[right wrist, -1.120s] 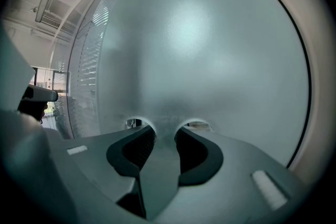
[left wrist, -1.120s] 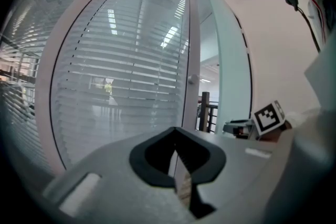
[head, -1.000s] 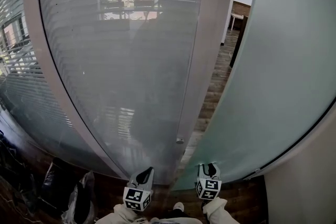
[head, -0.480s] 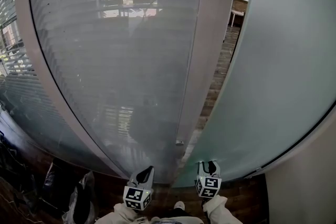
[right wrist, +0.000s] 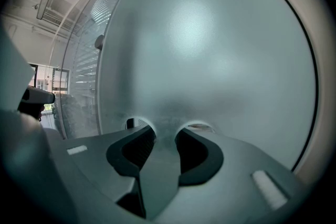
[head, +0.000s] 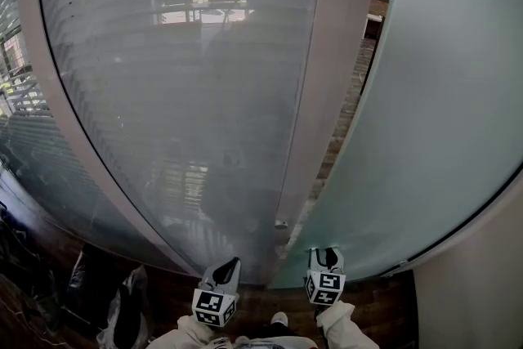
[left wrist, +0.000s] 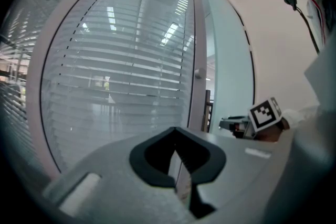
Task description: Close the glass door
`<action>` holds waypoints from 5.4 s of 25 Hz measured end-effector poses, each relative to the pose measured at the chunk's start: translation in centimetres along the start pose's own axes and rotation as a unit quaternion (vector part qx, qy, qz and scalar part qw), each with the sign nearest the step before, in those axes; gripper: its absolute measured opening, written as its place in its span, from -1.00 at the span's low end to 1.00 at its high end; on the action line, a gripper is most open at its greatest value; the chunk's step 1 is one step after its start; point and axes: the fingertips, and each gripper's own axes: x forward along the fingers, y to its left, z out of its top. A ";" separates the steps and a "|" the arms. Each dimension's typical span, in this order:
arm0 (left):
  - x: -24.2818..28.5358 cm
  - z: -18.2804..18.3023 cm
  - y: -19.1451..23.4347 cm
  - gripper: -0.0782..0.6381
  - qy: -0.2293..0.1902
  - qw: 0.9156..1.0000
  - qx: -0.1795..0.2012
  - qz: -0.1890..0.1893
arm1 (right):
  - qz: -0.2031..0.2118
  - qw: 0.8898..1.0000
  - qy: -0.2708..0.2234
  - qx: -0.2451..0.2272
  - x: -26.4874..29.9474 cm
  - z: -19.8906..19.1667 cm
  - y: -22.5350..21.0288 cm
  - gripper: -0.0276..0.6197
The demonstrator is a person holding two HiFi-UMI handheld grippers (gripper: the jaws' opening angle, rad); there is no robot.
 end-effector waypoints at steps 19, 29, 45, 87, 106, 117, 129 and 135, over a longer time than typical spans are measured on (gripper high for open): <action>0.4 -0.4 0.4 -0.77 0.005 1.000 -0.004 0.004 | -0.005 1.000 0.001 -0.011 3.8 0.8 -0.4 -0.49; 0.6 -1.1 0.6 -0.77 0.013 1.000 -0.006 0.011 | -0.005 1.000 0.001 -0.014 5.5 1.1 -0.9 -0.49; 1.5 -0.7 0.9 -0.77 0.010 1.000 -0.006 0.010 | -0.001 1.000 -0.001 -0.025 6.2 1.3 -0.5 -0.49; -1.0 -0.9 0.5 -0.77 0.016 1.000 -0.001 0.021 | 0.037 0.999 0.015 0.004 6.1 1.3 -0.4 -0.49; -7.2 -2.6 -3.7 -0.77 0.011 1.000 0.004 -0.024 | 0.014 0.999 -0.015 0.040 -9.3 1.6 -0.1 -0.89; -9.0 -2.8 -6.8 -0.77 0.013 1.000 0.013 -0.023 | 0.055 0.997 -0.017 0.049 -15.7 0.6 1.2 -0.89; -14.2 -4.4 -18.0 -0.77 0.021 0.999 0.037 -0.004 | 0.122 0.991 -0.026 0.053 -26.9 -2.2 -2.6 -0.89; -17.8 -5.5 -23.0 -0.77 0.015 0.999 0.048 0.011 | 0.120 0.992 -0.024 0.031 -32.3 -4.3 -4.0 -0.89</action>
